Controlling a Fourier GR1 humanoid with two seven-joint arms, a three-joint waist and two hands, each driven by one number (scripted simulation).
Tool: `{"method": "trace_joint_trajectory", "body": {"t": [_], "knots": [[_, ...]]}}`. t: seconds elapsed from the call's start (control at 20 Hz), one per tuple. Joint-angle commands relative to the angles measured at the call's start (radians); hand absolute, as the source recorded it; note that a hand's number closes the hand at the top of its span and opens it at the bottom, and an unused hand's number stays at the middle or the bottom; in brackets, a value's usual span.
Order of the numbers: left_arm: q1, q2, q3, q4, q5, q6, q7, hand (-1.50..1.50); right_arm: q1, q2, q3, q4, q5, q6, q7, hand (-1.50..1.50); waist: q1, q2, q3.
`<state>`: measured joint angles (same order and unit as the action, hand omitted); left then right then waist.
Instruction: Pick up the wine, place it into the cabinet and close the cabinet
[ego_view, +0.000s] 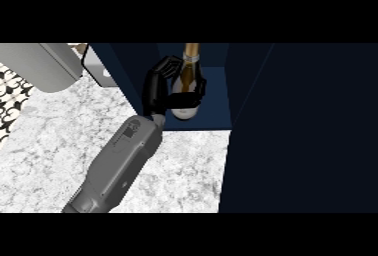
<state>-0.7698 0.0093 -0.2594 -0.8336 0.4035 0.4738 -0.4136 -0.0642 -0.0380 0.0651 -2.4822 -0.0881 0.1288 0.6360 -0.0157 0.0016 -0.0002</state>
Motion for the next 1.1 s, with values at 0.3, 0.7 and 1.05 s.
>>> {"method": "trace_joint_trajectory", "body": {"t": [0.3, 0.7, 1.05], "knots": [[-0.129, -0.009, 0.046, 0.255, 0.065, -0.003, -0.098, 1.50, 0.073, 0.000, 0.003, -0.123, -0.097, 0.024, 0.018, -1.50, -0.019, 0.003, 0.000], [-0.298, -0.009, 0.139, 0.428, 0.022, 0.049, -0.211, 1.50, 0.023, -0.009, -0.031, -0.066, -0.107, 0.021, 0.026, -1.50, -0.028, 0.008, 0.000], [-0.328, -0.004, 0.204, 0.551, 0.004, -0.021, -0.285, 1.50, 0.073, 0.018, 0.002, -0.076, -0.087, 0.034, -0.022, -1.50, -0.031, 0.010, 0.000]]}}
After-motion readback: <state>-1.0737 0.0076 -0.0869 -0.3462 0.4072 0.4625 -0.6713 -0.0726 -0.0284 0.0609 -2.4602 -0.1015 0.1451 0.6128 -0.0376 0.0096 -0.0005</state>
